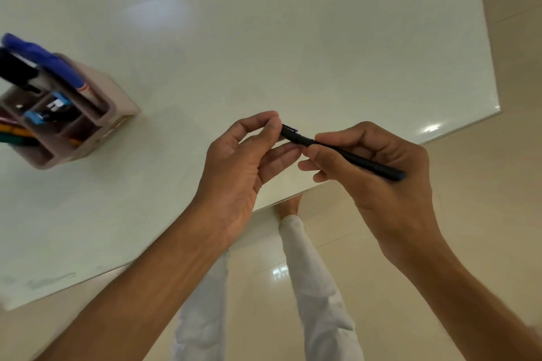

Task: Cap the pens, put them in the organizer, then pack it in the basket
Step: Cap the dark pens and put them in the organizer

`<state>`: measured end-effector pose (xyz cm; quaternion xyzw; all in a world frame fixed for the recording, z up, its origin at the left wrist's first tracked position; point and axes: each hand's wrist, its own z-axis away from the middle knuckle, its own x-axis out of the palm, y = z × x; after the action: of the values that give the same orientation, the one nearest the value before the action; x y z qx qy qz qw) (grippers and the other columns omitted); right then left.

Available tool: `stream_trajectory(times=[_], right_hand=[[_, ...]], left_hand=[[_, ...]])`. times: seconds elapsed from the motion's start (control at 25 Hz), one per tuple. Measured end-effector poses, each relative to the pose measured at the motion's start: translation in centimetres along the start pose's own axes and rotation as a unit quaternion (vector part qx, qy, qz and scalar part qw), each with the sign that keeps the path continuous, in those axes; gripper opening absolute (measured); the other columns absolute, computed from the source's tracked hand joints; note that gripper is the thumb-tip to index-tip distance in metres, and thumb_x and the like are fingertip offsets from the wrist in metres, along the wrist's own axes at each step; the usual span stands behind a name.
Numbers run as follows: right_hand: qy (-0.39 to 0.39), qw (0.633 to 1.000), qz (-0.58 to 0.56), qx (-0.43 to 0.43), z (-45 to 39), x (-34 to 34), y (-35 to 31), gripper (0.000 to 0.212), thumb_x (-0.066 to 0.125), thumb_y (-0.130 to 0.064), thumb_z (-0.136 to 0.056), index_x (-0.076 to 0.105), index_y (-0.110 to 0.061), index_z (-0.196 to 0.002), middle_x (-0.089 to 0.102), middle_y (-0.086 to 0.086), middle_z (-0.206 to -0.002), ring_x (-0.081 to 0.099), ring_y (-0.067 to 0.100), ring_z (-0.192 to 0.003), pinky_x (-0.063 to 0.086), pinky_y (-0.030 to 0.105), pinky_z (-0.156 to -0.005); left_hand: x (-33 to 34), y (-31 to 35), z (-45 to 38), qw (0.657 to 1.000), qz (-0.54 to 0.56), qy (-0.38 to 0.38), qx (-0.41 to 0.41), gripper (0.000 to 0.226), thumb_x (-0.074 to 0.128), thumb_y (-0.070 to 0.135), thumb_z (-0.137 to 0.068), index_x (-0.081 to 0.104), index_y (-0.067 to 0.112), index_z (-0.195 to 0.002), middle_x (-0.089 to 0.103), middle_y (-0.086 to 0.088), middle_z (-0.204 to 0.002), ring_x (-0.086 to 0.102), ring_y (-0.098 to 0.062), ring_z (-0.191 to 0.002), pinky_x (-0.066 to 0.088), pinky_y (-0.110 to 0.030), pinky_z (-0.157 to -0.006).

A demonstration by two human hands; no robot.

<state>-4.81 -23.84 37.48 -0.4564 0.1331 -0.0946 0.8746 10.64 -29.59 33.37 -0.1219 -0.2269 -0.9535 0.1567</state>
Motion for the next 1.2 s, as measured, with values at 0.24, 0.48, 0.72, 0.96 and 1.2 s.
stream_trajectory(times=[0.24,0.48,0.72,0.96,1.2], right_hand=[[-0.055,0.998,0.012,-0.026,1.3,7.1,-1.2,0.002,0.078,-0.002,-0.090,0.076,-0.002,-0.091,0.081,0.009,-0.078,0.080,0.026,-0.073,0.062,0.030,-0.067],[-0.207,0.976,-0.055,0.032,2.0,16.9,-1.5,0.010,0.073,-0.003,-0.095,0.074,0.000,-0.104,0.081,0.016,-0.086,0.080,0.033,-0.077,0.065,0.040,-0.074],[-0.075,0.987,0.065,0.123,4.0,22.9,1.1,0.015,0.065,-0.031,-0.101,0.067,-0.027,-0.115,0.079,0.002,-0.081,0.072,0.013,-0.064,0.053,0.029,-0.063],[-0.051,0.983,0.131,0.115,3.8,22.5,1.6,0.014,0.061,-0.018,-0.101,0.075,-0.022,-0.101,0.076,0.003,-0.078,0.069,0.016,-0.064,0.054,0.034,-0.066],[-0.064,0.962,0.264,0.024,0.0,23.7,0.4,0.029,0.062,-0.036,-0.102,0.061,-0.024,-0.129,0.076,-0.004,-0.097,0.075,0.011,-0.077,0.063,0.030,-0.067]], left_hand=[[-5.6,0.6,3.0,0.994,0.085,0.054,0.048,0.015,0.072,0.023,-0.095,0.077,0.013,-0.106,0.083,-0.009,-0.098,0.081,-0.015,-0.088,0.064,-0.027,-0.088],[-14.7,3.7,6.0,0.960,0.080,0.161,0.213,0.019,0.072,0.025,-0.092,0.074,0.010,-0.104,0.081,-0.006,-0.098,0.079,-0.018,-0.095,0.062,-0.031,-0.093],[-27.6,11.5,4.1,0.823,-0.164,0.290,0.461,0.043,0.073,0.033,-0.101,0.070,-0.007,-0.115,0.078,-0.014,-0.099,0.080,-0.024,-0.096,0.064,-0.043,-0.091],[-31.1,12.7,3.5,0.729,-0.419,0.282,0.463,0.045,0.069,0.048,-0.101,0.073,0.007,-0.117,0.080,-0.002,-0.105,0.079,-0.012,-0.093,0.062,-0.028,-0.088],[-31.3,11.2,2.4,0.709,-0.468,0.222,0.479,0.037,0.066,0.031,-0.106,0.070,0.012,-0.137,0.076,0.004,-0.122,0.074,-0.007,-0.101,0.055,-0.013,-0.092]])
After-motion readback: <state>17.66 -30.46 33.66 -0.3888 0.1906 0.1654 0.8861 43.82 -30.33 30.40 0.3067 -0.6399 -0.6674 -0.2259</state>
